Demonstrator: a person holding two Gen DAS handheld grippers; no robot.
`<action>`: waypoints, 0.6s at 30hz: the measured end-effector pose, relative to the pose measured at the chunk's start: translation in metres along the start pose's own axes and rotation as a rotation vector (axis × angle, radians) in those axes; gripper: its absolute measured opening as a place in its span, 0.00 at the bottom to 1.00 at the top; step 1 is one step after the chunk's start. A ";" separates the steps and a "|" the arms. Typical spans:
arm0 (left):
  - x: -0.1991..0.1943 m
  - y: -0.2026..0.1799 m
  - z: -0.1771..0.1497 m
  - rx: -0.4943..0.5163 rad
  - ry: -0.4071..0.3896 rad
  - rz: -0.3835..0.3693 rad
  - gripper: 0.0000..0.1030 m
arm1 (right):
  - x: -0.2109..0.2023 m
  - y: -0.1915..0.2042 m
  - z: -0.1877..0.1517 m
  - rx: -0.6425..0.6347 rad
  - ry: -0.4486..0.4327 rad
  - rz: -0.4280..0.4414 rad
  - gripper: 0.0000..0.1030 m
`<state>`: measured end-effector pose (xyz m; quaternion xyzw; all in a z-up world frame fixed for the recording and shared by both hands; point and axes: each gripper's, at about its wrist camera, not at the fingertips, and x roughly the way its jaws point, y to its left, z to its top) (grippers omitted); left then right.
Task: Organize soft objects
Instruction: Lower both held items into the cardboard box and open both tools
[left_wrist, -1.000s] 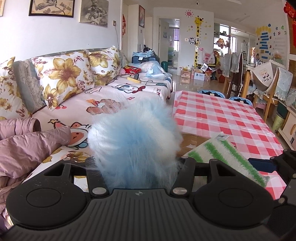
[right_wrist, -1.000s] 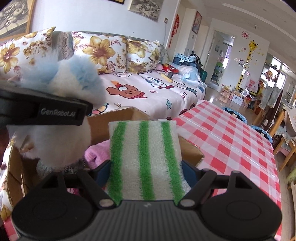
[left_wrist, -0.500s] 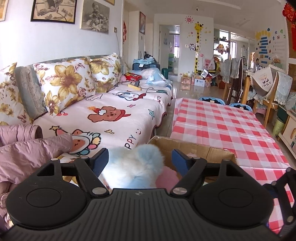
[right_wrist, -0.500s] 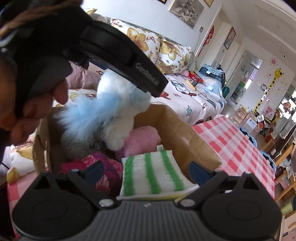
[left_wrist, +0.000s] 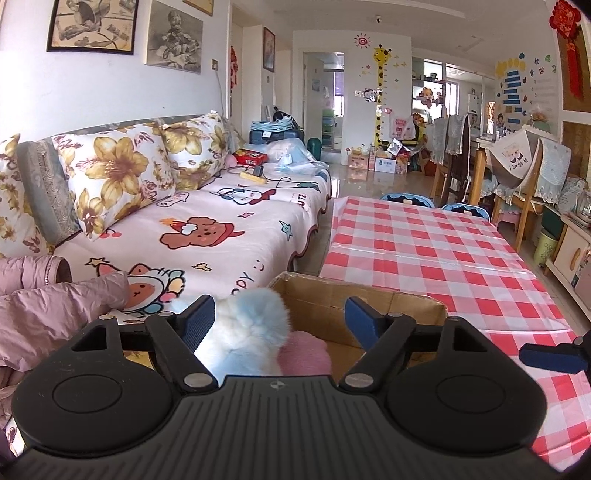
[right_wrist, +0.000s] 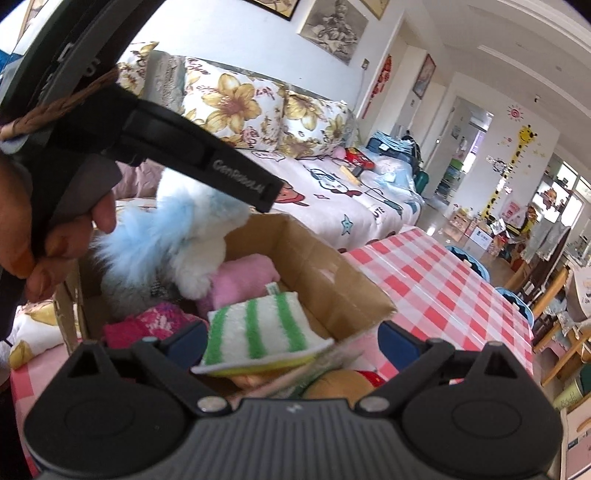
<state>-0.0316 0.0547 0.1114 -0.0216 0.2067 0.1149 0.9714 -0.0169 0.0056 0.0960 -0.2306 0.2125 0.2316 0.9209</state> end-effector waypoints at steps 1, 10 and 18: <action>0.001 0.000 0.000 0.003 0.000 -0.003 0.94 | 0.000 -0.002 -0.002 0.005 0.002 -0.005 0.95; 0.008 -0.002 0.001 0.025 0.007 -0.027 0.95 | -0.002 -0.021 -0.014 0.048 0.019 -0.038 0.95; 0.013 -0.001 -0.001 0.050 0.011 -0.045 0.95 | -0.002 -0.030 -0.022 0.069 0.030 -0.054 0.95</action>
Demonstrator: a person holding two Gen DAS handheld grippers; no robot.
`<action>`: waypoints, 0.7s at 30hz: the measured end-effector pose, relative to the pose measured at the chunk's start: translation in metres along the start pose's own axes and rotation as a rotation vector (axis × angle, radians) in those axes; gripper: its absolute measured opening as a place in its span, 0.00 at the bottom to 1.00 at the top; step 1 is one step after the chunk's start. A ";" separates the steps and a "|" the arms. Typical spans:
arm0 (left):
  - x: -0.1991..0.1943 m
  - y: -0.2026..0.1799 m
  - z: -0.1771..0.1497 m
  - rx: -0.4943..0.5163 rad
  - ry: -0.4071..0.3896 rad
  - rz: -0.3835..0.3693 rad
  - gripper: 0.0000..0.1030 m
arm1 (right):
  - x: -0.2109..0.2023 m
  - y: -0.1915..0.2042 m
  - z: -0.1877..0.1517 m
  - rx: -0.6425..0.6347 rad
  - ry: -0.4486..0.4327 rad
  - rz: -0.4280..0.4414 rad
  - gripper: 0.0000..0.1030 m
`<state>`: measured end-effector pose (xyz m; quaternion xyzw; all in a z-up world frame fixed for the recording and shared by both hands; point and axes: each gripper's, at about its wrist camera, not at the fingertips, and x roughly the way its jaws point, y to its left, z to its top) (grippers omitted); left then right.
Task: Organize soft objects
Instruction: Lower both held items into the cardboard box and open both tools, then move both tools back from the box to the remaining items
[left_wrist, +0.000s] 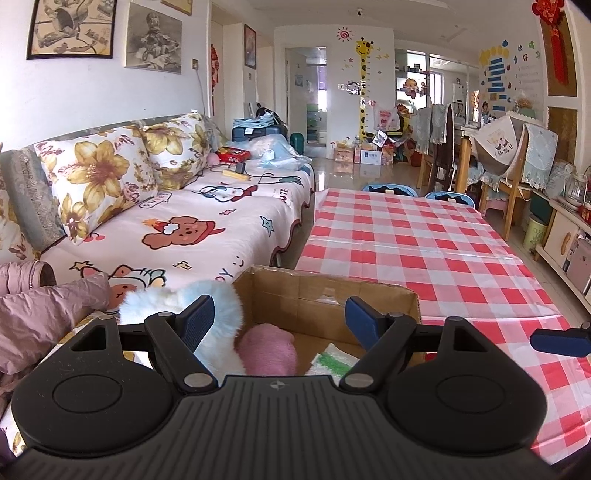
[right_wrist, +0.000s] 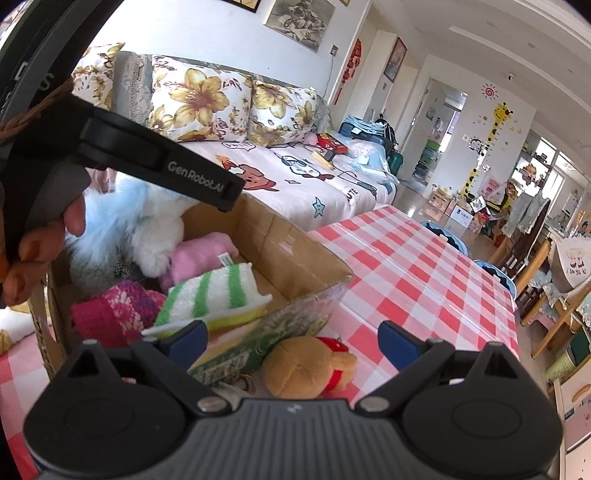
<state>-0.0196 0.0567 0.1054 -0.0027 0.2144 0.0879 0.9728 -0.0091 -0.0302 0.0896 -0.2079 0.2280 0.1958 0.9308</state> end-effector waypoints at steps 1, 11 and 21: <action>0.001 0.000 0.000 0.001 0.002 -0.002 0.95 | -0.001 -0.001 -0.001 0.003 0.001 -0.001 0.95; 0.002 -0.003 -0.002 0.020 0.004 -0.022 0.95 | -0.006 -0.018 -0.013 0.036 0.008 -0.021 0.95; 0.002 -0.008 -0.005 0.054 0.009 -0.047 0.95 | -0.011 -0.041 -0.025 0.084 0.008 -0.047 0.95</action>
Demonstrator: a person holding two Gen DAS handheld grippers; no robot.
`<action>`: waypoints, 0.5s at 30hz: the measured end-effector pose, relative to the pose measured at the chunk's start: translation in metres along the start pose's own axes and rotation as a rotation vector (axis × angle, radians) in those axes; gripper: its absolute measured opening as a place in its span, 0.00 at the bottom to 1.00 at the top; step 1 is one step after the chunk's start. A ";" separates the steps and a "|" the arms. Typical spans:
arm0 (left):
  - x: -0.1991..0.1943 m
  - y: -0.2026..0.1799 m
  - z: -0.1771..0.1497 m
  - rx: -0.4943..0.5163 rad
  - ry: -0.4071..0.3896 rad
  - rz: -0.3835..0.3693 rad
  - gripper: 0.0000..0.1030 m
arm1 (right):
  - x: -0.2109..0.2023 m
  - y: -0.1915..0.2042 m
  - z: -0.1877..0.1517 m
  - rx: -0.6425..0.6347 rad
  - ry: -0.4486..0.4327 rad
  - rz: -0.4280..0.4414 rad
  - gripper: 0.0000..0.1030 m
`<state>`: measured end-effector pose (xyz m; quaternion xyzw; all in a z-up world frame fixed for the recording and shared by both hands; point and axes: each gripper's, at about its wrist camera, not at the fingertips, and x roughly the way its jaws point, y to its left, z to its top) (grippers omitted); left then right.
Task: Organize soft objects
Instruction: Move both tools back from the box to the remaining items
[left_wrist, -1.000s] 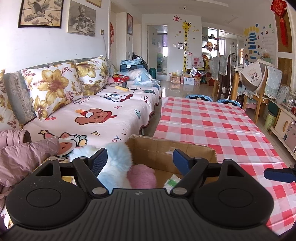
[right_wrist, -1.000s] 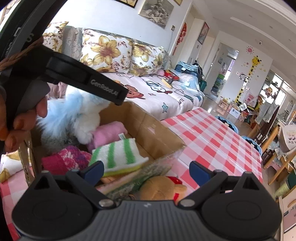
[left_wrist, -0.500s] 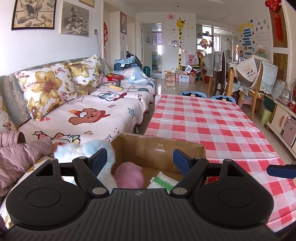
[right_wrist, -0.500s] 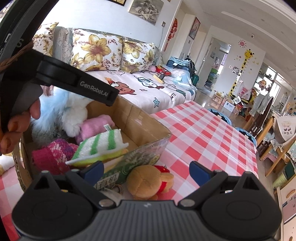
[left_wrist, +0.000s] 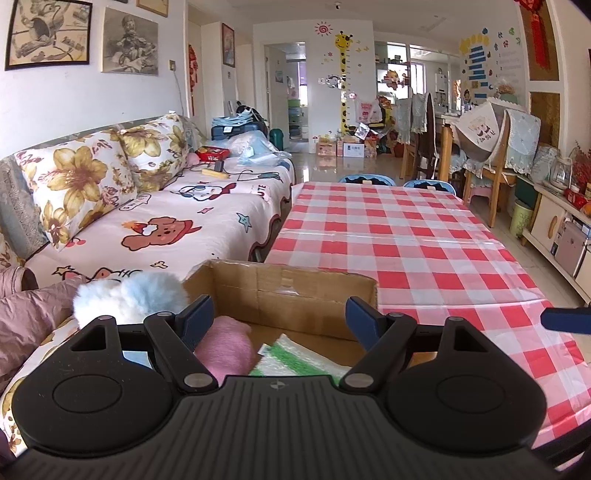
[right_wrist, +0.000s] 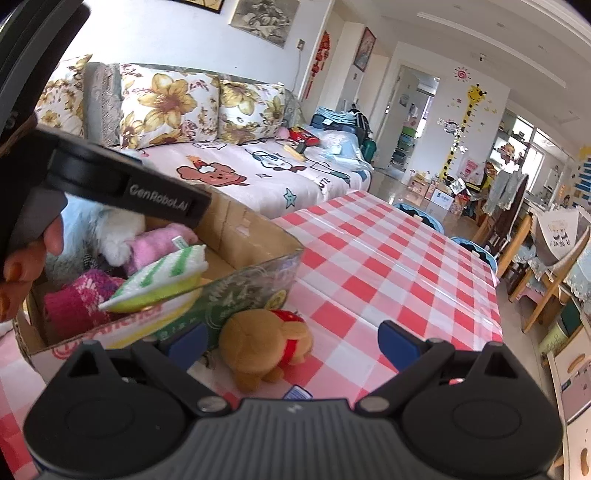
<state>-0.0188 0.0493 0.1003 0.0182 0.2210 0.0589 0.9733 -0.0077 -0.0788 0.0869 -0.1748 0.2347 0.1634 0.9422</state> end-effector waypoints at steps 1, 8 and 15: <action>0.001 0.001 0.000 0.005 0.001 -0.002 0.95 | -0.001 -0.002 -0.001 0.005 -0.001 -0.002 0.95; 0.002 -0.001 -0.002 0.037 0.005 -0.025 0.95 | -0.005 -0.020 -0.010 0.057 0.000 -0.015 0.95; -0.001 -0.007 -0.006 0.074 0.008 -0.050 0.95 | -0.010 -0.040 -0.020 0.125 0.004 -0.024 0.95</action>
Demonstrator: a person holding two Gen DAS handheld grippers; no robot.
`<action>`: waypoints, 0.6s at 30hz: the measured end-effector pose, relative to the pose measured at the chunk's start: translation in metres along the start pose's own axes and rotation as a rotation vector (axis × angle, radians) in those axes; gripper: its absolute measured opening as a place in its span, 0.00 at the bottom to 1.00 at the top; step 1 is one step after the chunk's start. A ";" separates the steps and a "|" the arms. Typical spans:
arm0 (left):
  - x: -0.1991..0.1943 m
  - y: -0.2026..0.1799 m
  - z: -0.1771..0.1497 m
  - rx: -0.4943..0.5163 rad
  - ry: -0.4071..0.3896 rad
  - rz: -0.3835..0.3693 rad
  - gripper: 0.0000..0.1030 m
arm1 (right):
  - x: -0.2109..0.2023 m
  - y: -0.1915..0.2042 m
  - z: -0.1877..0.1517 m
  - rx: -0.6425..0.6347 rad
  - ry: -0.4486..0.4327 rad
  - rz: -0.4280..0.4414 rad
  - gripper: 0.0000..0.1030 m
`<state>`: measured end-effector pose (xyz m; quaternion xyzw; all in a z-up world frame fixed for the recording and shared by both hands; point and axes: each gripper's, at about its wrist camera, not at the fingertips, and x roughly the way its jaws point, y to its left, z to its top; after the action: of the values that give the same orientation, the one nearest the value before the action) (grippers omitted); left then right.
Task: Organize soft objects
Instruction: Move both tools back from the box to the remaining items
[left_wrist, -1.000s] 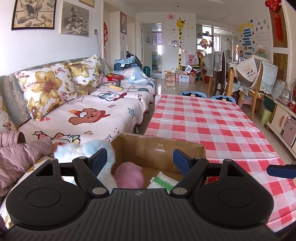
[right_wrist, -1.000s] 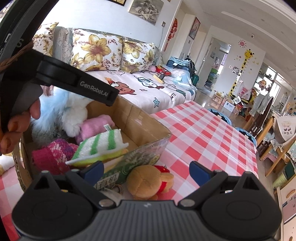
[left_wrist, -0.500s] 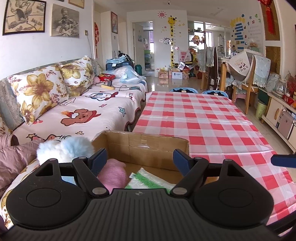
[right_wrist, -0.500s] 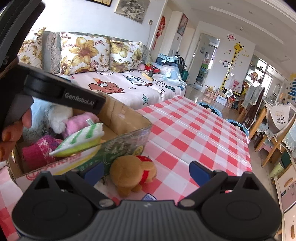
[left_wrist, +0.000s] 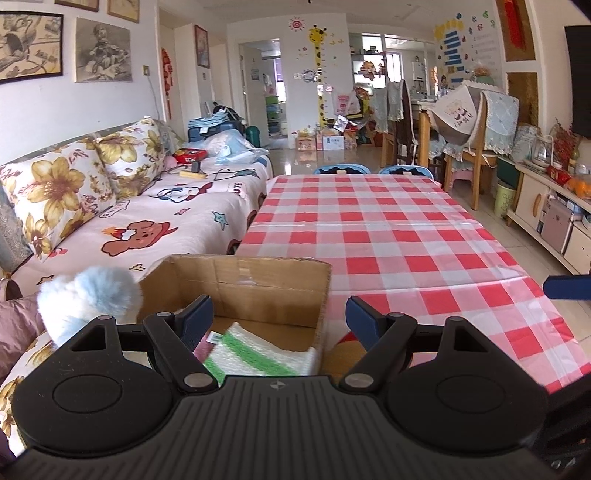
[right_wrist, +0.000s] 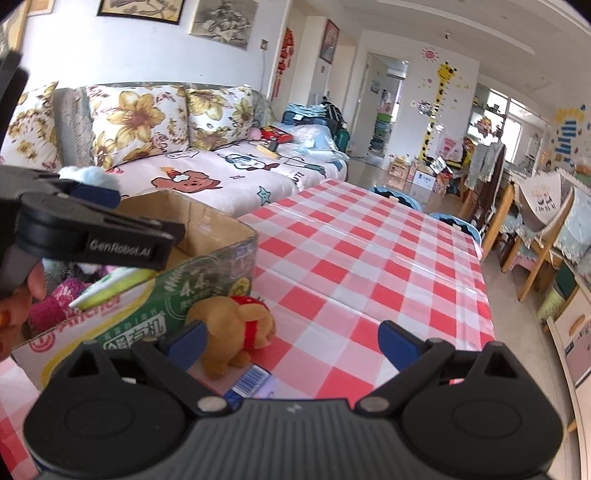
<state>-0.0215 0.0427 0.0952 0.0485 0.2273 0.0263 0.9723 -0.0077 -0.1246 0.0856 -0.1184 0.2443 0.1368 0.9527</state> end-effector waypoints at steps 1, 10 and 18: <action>0.000 -0.001 -0.001 0.004 0.001 -0.004 0.95 | -0.001 -0.003 -0.001 0.008 0.001 -0.003 0.95; -0.003 -0.010 -0.005 0.055 0.011 -0.039 0.95 | -0.008 -0.028 -0.011 0.073 0.006 -0.021 0.95; -0.004 -0.017 -0.008 0.087 0.020 -0.059 0.96 | -0.014 -0.047 -0.022 0.106 0.011 -0.044 0.95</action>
<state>-0.0283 0.0266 0.0879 0.0839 0.2394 -0.0121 0.9672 -0.0139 -0.1773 0.0809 -0.0739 0.2536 0.1022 0.9591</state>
